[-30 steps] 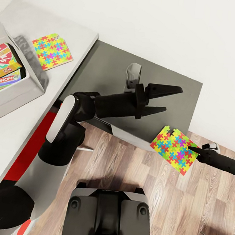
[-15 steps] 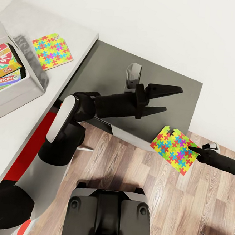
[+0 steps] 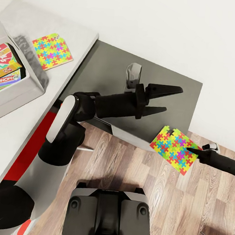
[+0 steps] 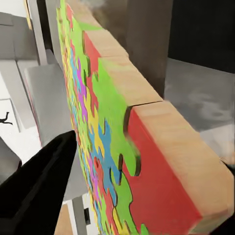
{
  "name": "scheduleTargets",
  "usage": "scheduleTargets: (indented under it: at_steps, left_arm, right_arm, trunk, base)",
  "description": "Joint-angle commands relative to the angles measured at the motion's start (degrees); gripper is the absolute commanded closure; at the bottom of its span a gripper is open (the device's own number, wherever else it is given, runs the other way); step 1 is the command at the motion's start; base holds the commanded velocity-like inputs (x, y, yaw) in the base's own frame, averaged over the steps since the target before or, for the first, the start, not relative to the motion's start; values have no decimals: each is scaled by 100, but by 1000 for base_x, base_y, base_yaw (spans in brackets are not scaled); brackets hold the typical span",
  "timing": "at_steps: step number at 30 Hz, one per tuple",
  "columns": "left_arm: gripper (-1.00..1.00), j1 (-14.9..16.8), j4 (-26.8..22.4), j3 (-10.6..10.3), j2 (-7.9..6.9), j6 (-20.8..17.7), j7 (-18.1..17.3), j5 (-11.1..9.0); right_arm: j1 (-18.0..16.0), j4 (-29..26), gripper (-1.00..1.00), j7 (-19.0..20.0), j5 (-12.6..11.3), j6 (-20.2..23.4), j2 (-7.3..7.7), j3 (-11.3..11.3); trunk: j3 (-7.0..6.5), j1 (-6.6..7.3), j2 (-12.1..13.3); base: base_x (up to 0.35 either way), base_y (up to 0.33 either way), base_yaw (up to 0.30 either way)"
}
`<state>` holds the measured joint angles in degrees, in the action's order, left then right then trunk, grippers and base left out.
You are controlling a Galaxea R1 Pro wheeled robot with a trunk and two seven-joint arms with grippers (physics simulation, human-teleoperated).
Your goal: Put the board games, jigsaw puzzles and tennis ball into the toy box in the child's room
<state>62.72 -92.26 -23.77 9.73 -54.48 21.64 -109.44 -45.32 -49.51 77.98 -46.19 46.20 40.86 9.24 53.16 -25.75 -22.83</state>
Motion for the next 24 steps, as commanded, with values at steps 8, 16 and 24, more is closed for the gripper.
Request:
scheduleTargets:
  at_steps: [8,16,24]
  left_arm:
    - [-100,3,1,4,-3,-6,72,-56]
    - [-100,2,2,4,-6,-10,70,-53]
    - [-100,-16,3,-96,-10,-15,-14,-53]
  right_arm:
    - [11,4,100,-138,-46,60,89,-5]
    - [13,3,100,-163,-47,69,117,-15]
    - [9,-18,100,-167,-48,54,139,-18]
  trunk:
    - [6,-4,-9]
    - [6,-4,-9]
    - [6,-4,-9]
  base:
    - [0,0,0]
    - [0,0,0]
    - [0,0,0]
